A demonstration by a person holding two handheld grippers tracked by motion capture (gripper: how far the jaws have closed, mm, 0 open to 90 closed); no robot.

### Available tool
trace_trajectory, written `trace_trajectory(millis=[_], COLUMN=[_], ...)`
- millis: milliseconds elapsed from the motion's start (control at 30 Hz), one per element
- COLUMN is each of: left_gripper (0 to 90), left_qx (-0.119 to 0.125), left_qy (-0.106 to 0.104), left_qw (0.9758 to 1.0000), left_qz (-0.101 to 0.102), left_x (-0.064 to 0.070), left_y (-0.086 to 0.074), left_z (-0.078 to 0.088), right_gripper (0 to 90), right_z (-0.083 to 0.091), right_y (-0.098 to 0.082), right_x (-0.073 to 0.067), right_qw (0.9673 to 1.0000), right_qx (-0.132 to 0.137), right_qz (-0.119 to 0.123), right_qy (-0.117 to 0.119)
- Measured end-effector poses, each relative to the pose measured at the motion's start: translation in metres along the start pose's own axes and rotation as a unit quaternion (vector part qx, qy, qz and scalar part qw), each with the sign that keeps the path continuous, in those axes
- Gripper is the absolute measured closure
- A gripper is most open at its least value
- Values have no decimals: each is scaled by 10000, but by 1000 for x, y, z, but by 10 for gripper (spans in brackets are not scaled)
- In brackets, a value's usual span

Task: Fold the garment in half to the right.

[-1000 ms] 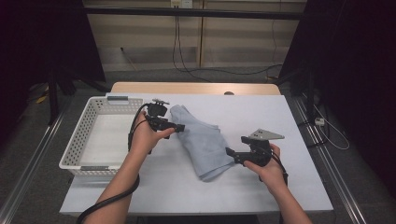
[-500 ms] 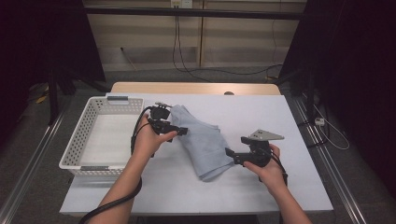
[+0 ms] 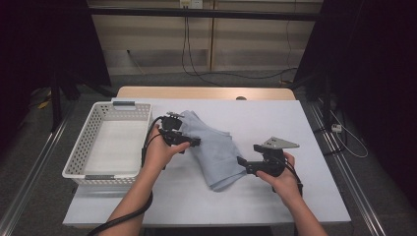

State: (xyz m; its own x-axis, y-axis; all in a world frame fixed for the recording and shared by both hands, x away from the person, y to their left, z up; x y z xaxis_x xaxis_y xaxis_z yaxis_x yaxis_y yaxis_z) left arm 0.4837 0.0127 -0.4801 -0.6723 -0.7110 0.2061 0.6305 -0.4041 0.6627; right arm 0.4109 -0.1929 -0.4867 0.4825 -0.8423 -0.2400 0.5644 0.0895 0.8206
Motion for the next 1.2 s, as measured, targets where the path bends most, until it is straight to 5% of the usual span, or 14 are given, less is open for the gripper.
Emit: trace_trajectory(millis=[1200], left_gripper=[167], left_qx=[37], left_qy=[-108], left_qw=[9999], left_qz=[124], left_x=[14], left_y=[-10], left_z=[-4], right_gripper=[161], right_z=[-1], right_y=[-2], right_x=[-1], right_qw=[10000], right_qx=[-29], right_qz=[29], right_qy=[-21])
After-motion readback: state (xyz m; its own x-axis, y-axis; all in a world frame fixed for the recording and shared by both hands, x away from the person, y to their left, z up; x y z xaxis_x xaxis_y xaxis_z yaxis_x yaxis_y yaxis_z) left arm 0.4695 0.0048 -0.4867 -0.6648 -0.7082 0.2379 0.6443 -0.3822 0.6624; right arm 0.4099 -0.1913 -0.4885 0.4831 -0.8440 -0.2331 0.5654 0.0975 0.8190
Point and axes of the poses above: each handheld gripper's, and its own axes: z roughly backward along the jaws, y roughly out of its top, x roughly to its right, the point moved 10 cm from there along -z, roughly forward along the jaws, and after that the axes turned 7 degrees about -z, right-handed, at the moved point
